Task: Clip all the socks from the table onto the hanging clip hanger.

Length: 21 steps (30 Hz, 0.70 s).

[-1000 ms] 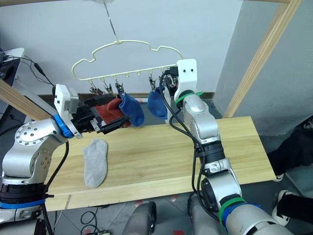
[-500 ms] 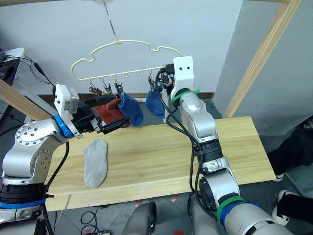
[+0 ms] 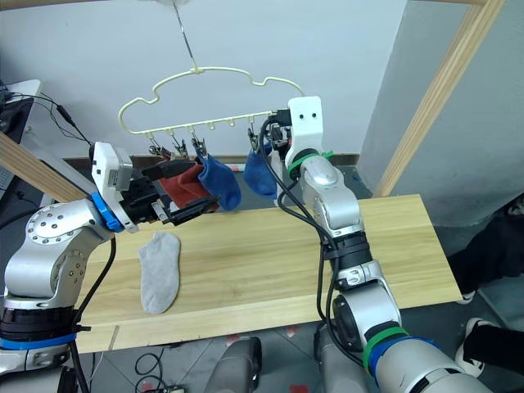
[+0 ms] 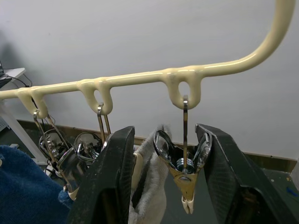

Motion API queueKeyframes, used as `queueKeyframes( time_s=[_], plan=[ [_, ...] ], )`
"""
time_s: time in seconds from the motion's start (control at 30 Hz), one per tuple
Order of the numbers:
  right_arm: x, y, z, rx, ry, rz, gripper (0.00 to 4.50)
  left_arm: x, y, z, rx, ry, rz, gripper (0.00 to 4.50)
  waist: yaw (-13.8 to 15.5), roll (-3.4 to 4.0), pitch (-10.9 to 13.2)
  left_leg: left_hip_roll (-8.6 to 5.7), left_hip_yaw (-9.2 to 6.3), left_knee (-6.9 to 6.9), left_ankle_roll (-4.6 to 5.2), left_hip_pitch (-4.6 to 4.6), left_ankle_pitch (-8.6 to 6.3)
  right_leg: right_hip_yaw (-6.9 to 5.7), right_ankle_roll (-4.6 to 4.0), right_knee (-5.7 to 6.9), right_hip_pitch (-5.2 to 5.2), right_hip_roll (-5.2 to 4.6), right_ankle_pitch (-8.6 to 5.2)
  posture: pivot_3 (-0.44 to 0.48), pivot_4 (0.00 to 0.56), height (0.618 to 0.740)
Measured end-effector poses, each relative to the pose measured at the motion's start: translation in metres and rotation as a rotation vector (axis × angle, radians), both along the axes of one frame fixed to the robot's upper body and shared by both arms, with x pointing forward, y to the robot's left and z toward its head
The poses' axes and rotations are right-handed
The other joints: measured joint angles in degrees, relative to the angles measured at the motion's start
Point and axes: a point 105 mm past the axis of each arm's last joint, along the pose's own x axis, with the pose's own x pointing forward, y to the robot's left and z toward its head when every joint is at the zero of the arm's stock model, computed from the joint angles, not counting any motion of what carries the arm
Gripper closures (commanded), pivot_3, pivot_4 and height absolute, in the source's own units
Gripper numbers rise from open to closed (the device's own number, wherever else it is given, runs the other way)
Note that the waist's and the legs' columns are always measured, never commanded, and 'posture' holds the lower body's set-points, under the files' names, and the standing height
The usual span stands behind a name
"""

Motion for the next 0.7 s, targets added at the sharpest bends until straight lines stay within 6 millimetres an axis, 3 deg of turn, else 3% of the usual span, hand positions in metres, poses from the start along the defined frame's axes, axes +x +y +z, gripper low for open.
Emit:
queueKeyframes(
  time_s=[0.07,0.13,0.33,0.7],
  plan=[
    [0.0,0.0,0.002,0.004,-0.009,0.0,2.35,0.0,0.0,0.0,0.0,0.0,0.0,0.0,0.0,0.0,0.0,0.0,0.0,0.0,0.0,0.0,0.0,0.0,0.0,0.0,0.0,0.0,0.0,0.027,0.297,0.74],
    [0.0,0.001,0.005,0.006,-0.017,0.001,2.73,0.0,0.0,0.0,-0.001,0.001,-0.001,0.0,0.0,0.01,0.0,0.0,0.0,0.0,0.0,0.0,0.0,0.0,0.0,0.0,0.0,0.0,0.0,0.026,0.297,0.74],
    [0.0,0.001,0.008,0.009,-0.03,0.002,4.44,-0.001,-0.003,-0.001,-0.027,0.004,-0.017,0.0,0.0,0.01,0.0,0.0,0.0,-0.01,0.0,0.0,0.0,0.0,0.0,-0.01,0.0,0.0,0.0,0.026,0.297,0.74],
    [0.001,-0.001,0.008,0.013,-0.032,-0.001,4.5,-0.01,-0.002,-0.015,0.008,0.011,-0.022,0.0,0.0,0.02,0.0,0.0,0.01,-0.04,0.0,0.01,0.0,0.01,0.0,-0.01,-0.01,0.0,0.0,0.027,0.299,0.74]
  ],
)
